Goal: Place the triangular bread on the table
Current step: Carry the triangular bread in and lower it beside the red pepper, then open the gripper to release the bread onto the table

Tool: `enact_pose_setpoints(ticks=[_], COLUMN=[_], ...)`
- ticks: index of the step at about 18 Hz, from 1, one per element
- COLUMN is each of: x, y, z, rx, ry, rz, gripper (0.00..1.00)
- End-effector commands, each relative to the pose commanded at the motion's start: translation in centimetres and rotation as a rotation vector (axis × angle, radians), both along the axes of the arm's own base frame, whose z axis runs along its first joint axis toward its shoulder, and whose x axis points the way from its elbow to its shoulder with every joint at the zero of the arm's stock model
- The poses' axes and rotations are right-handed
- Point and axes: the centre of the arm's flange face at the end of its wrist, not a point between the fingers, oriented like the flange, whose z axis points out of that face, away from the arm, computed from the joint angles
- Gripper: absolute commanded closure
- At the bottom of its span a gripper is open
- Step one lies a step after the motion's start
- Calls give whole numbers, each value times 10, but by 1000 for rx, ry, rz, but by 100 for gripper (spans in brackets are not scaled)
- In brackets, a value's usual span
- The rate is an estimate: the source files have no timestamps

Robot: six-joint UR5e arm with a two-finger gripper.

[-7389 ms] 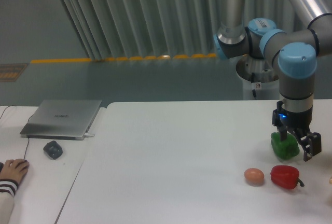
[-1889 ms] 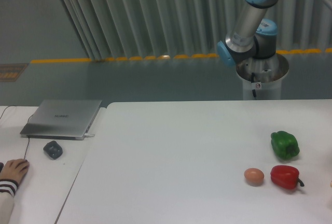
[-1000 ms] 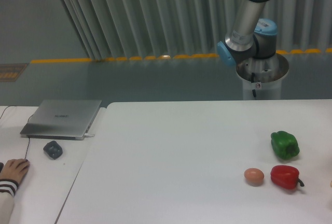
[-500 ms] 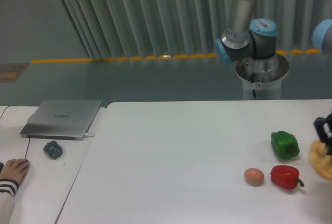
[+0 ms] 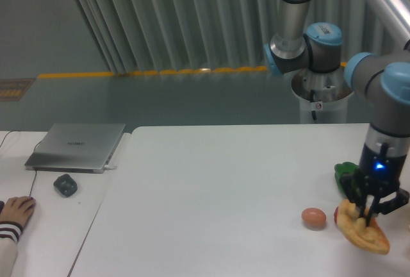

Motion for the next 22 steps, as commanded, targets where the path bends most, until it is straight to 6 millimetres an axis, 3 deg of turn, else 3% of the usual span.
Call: enact_pose_setpoints(ticks=[2,10,12,13,14,15,16,22], x=[3,8,8,7,7,7,7,5], y=[3,13,14,13,13,14,13,10], z=[-13,-32,-35,-35,-37,-37,-37,-34], rx=[-21,-28,-30,-29,-30,-29,-30,-58], ry=[-10,-19,-20,-19,-19,-17,-16,14], rz=[-7,-20,-24,-23,-25,-28,-27,-16], gripper=[82,76,62,60,44,15,0,0])
